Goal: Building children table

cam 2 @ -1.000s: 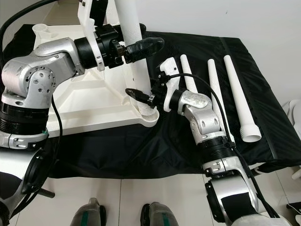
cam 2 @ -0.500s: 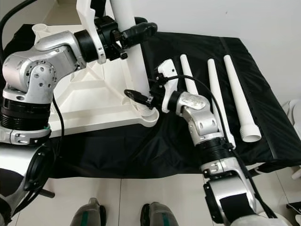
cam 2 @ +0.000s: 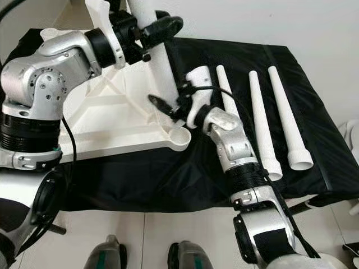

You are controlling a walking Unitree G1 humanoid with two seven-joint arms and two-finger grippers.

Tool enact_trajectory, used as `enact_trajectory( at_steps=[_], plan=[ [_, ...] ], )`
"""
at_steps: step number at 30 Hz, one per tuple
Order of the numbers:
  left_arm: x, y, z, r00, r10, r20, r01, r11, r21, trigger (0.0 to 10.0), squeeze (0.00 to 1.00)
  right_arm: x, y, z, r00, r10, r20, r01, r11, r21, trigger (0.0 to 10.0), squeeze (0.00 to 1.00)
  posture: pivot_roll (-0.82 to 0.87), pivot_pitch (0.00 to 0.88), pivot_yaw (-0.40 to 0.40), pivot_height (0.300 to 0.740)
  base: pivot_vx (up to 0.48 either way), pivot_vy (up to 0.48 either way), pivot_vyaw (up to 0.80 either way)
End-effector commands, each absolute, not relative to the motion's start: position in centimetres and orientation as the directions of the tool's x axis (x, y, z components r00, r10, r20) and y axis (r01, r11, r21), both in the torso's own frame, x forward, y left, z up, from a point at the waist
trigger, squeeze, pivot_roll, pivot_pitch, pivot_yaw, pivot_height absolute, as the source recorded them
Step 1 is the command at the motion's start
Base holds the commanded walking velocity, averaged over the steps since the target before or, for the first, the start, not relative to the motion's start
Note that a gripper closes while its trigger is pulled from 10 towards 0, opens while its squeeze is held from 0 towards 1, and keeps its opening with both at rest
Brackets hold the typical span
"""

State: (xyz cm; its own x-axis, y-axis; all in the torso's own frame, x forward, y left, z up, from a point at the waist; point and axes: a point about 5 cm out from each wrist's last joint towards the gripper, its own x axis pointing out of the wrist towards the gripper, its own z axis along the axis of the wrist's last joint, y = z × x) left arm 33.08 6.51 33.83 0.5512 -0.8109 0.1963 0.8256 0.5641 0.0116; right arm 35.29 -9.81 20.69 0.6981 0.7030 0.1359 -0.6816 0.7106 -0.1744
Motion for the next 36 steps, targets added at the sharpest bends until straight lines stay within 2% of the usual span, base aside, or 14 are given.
enact_trajectory(
  at_steps=[1,2,7,8,9,12,14,22,27,36],
  plan=[
    [33.1,6.3,34.0,0.567,-0.808,0.158,0.816,0.578,0.025,10.0,0.0,36.0,-11.0,21.2,0.769,0.619,0.16,-0.605,0.786,-0.127,10.0,1.0,-0.07,0.021,-0.042,0.74,0.0,0.0,0.0],
    [33.2,6.5,34.2,0.603,-0.783,0.151,0.788,0.614,0.037,10.0,0.0,36.1,-10.8,21.3,0.794,0.585,0.166,-0.571,0.811,-0.131,10.0,1.0,-0.07,0.025,-0.04,0.74,0.0,0.0,0.0],
    [33.4,6.7,34.6,0.665,-0.732,0.148,0.732,0.678,0.064,10.0,0.0,36.1,-10.1,21.3,0.823,0.539,0.179,-0.524,0.842,-0.128,10.0,1.0,-0.07,0.03,-0.04,0.74,0.0,0.0,0.0],
    [33.5,6.7,34.8,0.688,-0.711,0.147,0.709,0.702,0.077,10.0,0.0,35.9,-9.5,21.2,0.826,0.533,0.185,-0.515,0.846,-0.138,10.0,0.03,-0.07,0.033,-0.038,0.74,0.0,0.0,0.0],
    [33.5,6.7,34.9,0.704,-0.694,0.149,0.69,0.718,0.086,10.0,0.0,35.8,-9.1,21.1,0.828,0.528,0.188,-0.507,0.849,-0.147,10.0,0.0,-0.07,0.033,-0.038,0.74,0.0,0.0,0.0],
    [33.5,6.7,35.1,0.724,-0.672,0.155,0.666,0.74,0.096,10.0,0.0,35.6,-8.5,20.9,0.843,0.501,0.196,-0.477,0.864,-0.161,10.0,0.0,-0.07,0.034,-0.037,0.74,0.0,0.0,0.0],
    [33.4,6.6,35.5,0.742,-0.649,0.169,0.643,0.76,0.094,10.0,0.0,35.7,-7.9,20.4,0.877,0.437,0.198,-0.416,0.899,-0.14,10.0,0.0,-0.06,0.035,-0.037,0.74,0.0,0.0,0.0],
    [33.4,6.3,35.8,0.757,-0.629,0.178,0.626,0.776,0.082,10.0,0.0,35.5,-6.5,19.4,0.922,0.347,0.171,-0.331,0.936,-0.117,10.0,0.0,-0.06,0.034,-0.036,0.74,0.0,0.0,0.0],
    [33.1,5.9,36.0,0.758,-0.624,0.19,0.624,0.779,0.069,10.0,0.0,35.7,-5.0,18.8,0.963,0.231,0.138,-0.225,0.973,-0.057,10.0,0.0,-0.05,0.026,-0.038,0.74,0.0,0.0,0.0],
    [33.0,5.7,36.1,0.757,-0.621,0.203,0.622,0.78,0.065,10.0,0.0,35.6,-3.7,18.9,0.967,0.221,0.122,-0.22,0.975,-0.023,10.0,0.0,-0.05,0.015,-0.046,0.74,0.0,0.0,0.0]
  ],
)
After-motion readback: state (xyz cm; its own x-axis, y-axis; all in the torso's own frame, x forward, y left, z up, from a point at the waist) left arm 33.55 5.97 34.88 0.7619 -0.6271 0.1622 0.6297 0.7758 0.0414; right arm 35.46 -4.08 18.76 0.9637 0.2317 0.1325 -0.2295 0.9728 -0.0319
